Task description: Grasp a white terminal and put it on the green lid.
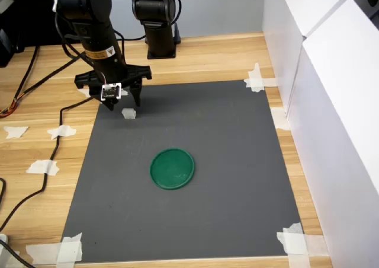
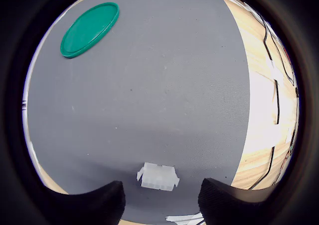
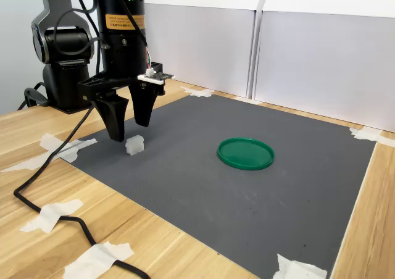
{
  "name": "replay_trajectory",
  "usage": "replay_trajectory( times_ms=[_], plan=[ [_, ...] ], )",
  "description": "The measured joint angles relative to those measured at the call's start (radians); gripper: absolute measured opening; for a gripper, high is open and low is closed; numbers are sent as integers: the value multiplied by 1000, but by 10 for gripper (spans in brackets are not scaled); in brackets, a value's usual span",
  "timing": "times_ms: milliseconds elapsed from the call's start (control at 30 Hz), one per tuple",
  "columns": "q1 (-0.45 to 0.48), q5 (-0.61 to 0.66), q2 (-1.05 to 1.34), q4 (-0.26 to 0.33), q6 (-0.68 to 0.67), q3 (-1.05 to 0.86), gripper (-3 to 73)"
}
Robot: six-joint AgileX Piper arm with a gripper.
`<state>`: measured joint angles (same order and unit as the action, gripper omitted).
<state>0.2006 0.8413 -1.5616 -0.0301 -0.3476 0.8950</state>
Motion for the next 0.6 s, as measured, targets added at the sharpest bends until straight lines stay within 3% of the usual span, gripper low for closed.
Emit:
replay_trajectory(
  times_ms=[600],
  plan=[
    [0, -22, -64, 22, 0, 1, 616]
  ],
)
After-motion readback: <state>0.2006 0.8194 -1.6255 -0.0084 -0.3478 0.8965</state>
